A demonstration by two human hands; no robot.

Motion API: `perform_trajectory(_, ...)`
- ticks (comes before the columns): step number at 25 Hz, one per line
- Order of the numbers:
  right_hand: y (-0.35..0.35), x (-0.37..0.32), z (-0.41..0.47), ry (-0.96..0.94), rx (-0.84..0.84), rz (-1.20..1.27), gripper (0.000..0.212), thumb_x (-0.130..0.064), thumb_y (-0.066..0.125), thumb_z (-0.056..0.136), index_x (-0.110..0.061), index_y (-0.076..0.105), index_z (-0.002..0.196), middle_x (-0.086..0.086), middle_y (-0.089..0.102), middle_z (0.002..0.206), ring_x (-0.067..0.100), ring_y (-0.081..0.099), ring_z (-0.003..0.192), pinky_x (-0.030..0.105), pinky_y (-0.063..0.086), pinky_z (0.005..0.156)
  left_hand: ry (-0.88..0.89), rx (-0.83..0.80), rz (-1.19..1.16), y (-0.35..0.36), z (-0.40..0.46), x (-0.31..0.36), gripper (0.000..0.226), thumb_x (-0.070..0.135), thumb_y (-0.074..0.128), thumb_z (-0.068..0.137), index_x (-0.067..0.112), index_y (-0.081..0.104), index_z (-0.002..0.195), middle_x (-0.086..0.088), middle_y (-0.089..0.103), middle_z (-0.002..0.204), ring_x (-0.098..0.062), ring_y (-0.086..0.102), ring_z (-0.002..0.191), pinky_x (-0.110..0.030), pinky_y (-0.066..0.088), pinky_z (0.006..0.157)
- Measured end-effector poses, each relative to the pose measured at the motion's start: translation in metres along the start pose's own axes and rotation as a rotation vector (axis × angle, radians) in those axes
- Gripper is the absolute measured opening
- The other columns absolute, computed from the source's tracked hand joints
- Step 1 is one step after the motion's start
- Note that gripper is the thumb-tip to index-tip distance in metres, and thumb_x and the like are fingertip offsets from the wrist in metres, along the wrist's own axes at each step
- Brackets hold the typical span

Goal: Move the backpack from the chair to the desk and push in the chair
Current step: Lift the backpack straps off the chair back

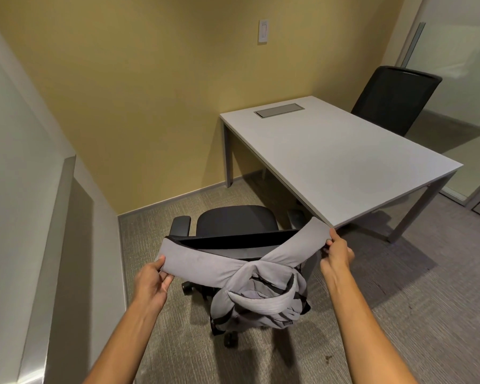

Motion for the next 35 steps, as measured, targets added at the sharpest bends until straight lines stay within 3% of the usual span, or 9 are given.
perform_trajectory(7,-0.011,0.002,-0.020,0.142,-0.189,0.212,0.010,-0.018,0.049,0.101,-0.013,0.057,0.099,0.006,0.059,0.086,0.012,0.060,0.076,0.022,0.059,0.058,-0.023,-0.024,-0.093,-0.004,-0.009,-0.003,0.039,0.001,0.048,0.096,-0.007,0.046,0.134,-0.020,0.057,0.125,-0.023,0.062,0.106,-0.037,0.047,0.096)
perform_trajectory(10,-0.014,0.001,-0.030,0.169,-0.235,0.212,0.014,-0.020,0.046,0.102,-0.012,0.058,0.105,0.005,0.059,0.084,0.008,0.065,0.062,0.019,0.056,0.051,-0.020,-0.021,-0.080,-0.005,-0.012,-0.004,0.025,0.001,0.048,0.097,-0.006,0.053,0.120,-0.019,0.057,0.123,-0.019,0.064,0.094,-0.035,0.047,0.094)
perform_trajectory(13,-0.017,0.002,-0.036,0.159,-0.276,0.167,0.022,-0.022,0.047,0.101,-0.011,0.056,0.118,0.007,0.064,0.095,0.014,0.066,0.083,0.019,0.056,0.049,0.012,0.008,-0.044,-0.007,-0.014,-0.006,0.008,0.000,0.048,0.096,-0.002,0.056,0.098,-0.018,0.058,0.118,-0.017,0.063,0.089,-0.034,0.047,0.094)
perform_trajectory(15,-0.019,0.002,-0.037,0.141,-0.290,0.160,0.032,-0.023,0.047,0.101,-0.008,0.053,0.129,0.006,0.068,0.093,0.014,0.067,0.086,0.021,0.058,0.053,0.030,0.013,-0.029,-0.007,-0.019,-0.004,0.012,0.000,0.049,0.096,-0.005,0.056,0.105,-0.016,0.060,0.111,-0.016,0.063,0.088,-0.034,0.048,0.092)
perform_trajectory(17,-0.019,0.003,-0.041,0.121,-0.300,0.133,0.035,-0.023,0.047,0.101,-0.008,0.053,0.132,0.002,0.075,0.081,0.011,0.072,0.077,0.021,0.059,0.057,0.051,0.034,-0.007,-0.009,-0.022,-0.003,0.018,-0.001,0.051,0.095,-0.006,0.055,0.112,-0.014,0.061,0.102,-0.016,0.063,0.086,-0.031,0.053,0.083)
perform_trajectory(19,-0.018,0.003,-0.049,0.096,-0.320,0.105,0.032,-0.022,0.047,0.101,-0.008,0.056,0.128,-0.002,0.076,0.070,0.007,0.073,0.066,0.020,0.060,0.060,0.077,0.060,0.043,-0.011,-0.027,-0.001,0.009,0.000,0.053,0.094,-0.003,0.057,0.102,-0.012,0.061,0.094,-0.012,0.063,0.074,-0.019,0.056,0.058)
perform_trajectory(22,-0.014,-0.006,-0.071,0.060,-0.358,0.110,0.018,-0.020,0.046,0.101,-0.009,0.059,0.107,-0.003,0.071,0.057,0.004,0.067,0.050,0.017,0.054,0.048,0.137,0.091,0.129,-0.011,-0.033,0.003,0.010,0.003,0.057,0.093,0.002,0.055,0.083,-0.007,0.052,0.073,-0.003,0.049,0.038,-0.014,0.040,0.033)
perform_trajectory(30,0.016,-0.034,-0.124,-0.055,-0.488,0.196,0.019,-0.015,0.052,0.099,-0.005,0.055,0.115,0.003,0.067,0.069,0.005,0.060,0.045,0.013,0.048,0.043,0.330,0.029,0.229,-0.004,-0.051,0.030,0.021,0.006,0.060,0.091,0.012,0.048,0.075,-0.006,0.059,0.076,-0.010,0.058,0.065,-0.016,0.051,0.046)
perform_trajectory(35,0.038,-0.052,-0.162,-0.135,-0.550,0.246,0.010,-0.014,0.051,0.099,-0.008,0.059,0.100,0.006,0.063,0.085,0.006,0.064,0.051,0.014,0.052,0.049,0.489,-0.064,0.339,0.009,-0.068,0.048,0.026,0.003,0.065,0.087,0.012,0.046,0.104,-0.014,0.060,0.091,-0.023,0.060,0.081,-0.030,0.053,0.065)
Point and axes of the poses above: each hand's wrist, its own z-axis towards the middle knuckle, its own y-axis out of the palm, x = y × z, the point moved 2 cm from there along z, towards the middle knuckle
